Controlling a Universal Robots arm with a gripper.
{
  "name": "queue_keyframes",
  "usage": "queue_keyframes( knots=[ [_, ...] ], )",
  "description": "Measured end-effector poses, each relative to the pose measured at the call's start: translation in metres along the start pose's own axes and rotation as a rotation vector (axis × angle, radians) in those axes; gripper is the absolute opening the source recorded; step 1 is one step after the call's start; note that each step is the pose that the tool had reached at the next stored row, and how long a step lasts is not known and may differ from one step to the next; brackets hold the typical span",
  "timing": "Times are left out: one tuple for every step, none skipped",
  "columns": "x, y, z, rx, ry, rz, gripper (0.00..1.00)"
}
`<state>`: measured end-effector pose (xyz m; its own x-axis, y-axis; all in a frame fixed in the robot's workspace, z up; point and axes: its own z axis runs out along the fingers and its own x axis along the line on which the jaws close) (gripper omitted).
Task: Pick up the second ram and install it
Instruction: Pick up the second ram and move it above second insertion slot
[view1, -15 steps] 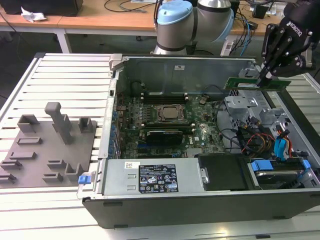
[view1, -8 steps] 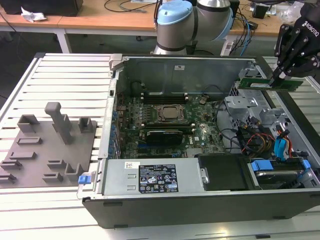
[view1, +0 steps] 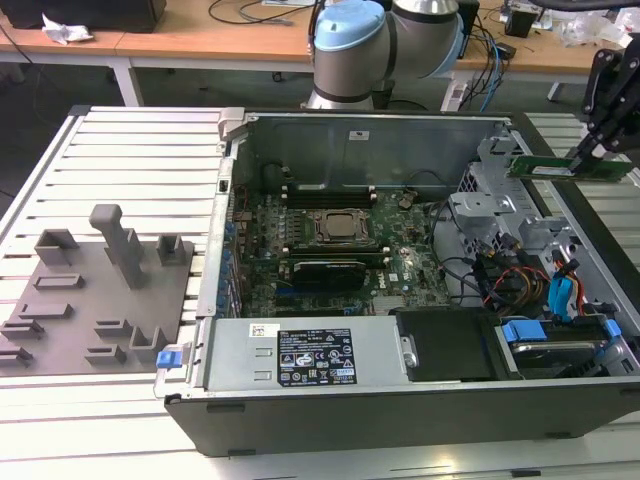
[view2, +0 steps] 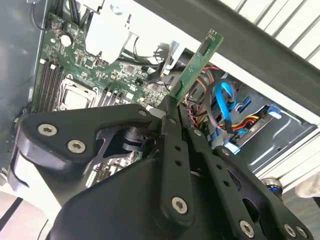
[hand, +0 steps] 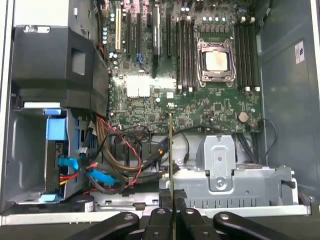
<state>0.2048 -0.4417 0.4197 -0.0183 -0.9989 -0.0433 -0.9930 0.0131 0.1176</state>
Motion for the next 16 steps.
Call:
queue_keyframes(
  knots=[
    [-0.0001,-0.0025,-0.0003,-0.0004,0.0000,0.000,0.13],
    [-0.0001,-0.0043,-0.0005,-0.0007,0.0000,0.000,0.13],
    [-0.0001,-0.0072,-0.0009,-0.0011,0.0001,0.000,0.13],
    [-0.0002,-0.0096,-0.0011,-0.0016,0.0000,0.000,0.13],
    [-0.0002,-0.0120,-0.0014,-0.0021,0.0000,0.000,0.13],
    [-0.0006,-0.0286,-0.0034,-0.0050,0.0000,0.000,0.13],
    [-0.0008,-0.0438,-0.0052,-0.0079,0.0001,0.000,0.13],
    [-0.0009,-0.0474,-0.0056,-0.0085,0.0001,0.000,0.13],
    [-0.0009,-0.0508,-0.0060,-0.0092,0.0001,0.000,0.13],
    [-0.0010,-0.0549,-0.0064,-0.0100,0.0001,0.000,0.13],
    [-0.0011,-0.0587,-0.0069,-0.0107,0.0002,0.001,0.13],
    [-0.0011,-0.0609,-0.0071,-0.0111,0.0001,0.000,0.13],
    [-0.0012,-0.0628,-0.0074,-0.0115,0.0002,0.001,0.13],
    [-0.0013,-0.0679,-0.0080,-0.0125,0.0002,0.001,0.13],
    [-0.0013,-0.0713,-0.0084,-0.0132,0.0002,0.001,0.13],
    [-0.0014,-0.0723,-0.0085,-0.0136,-0.0003,0.000,0.13]
  ],
)
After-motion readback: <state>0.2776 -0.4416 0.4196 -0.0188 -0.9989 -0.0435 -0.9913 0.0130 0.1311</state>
